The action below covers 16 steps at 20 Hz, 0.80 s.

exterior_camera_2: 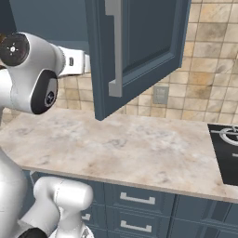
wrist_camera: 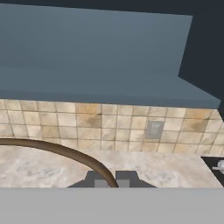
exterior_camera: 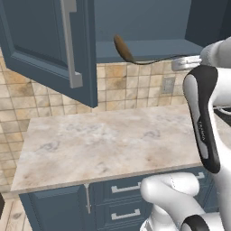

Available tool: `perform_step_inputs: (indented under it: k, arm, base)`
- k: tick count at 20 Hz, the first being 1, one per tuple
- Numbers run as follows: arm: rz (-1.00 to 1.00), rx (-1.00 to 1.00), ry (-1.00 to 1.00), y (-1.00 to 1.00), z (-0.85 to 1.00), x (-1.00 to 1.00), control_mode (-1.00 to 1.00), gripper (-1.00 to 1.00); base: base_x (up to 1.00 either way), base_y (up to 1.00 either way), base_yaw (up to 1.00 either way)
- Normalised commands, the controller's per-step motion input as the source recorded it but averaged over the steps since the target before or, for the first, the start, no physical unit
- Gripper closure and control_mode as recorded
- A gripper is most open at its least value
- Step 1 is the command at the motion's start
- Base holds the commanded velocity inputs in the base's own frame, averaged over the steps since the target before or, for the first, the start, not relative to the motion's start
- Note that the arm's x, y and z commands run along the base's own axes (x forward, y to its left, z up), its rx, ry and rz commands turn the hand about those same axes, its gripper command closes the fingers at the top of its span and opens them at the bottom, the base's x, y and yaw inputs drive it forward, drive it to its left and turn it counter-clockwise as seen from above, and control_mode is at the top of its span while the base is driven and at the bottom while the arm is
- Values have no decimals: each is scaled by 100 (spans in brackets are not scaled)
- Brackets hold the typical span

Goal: Open the cabinet and move the ladle to the pot. Then close the cabinet.

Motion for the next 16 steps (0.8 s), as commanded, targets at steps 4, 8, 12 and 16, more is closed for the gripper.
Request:
perform_step_inputs:
  k: [4, 8, 12, 16]
  arm:
    - [-4, -2, 8, 0, 14, -82, -100, 100]
    - [-4, -1, 10, 0, 0, -85, -100, 100]
    - [-2, 0, 10, 0, 0, -83, -100, 100]
    - [0, 0, 11, 3, 0, -72, -100, 100]
  base:
    - [0, 0, 0]
    - [0, 0, 0]
    - [0, 0, 0]
    - [0, 0, 0]
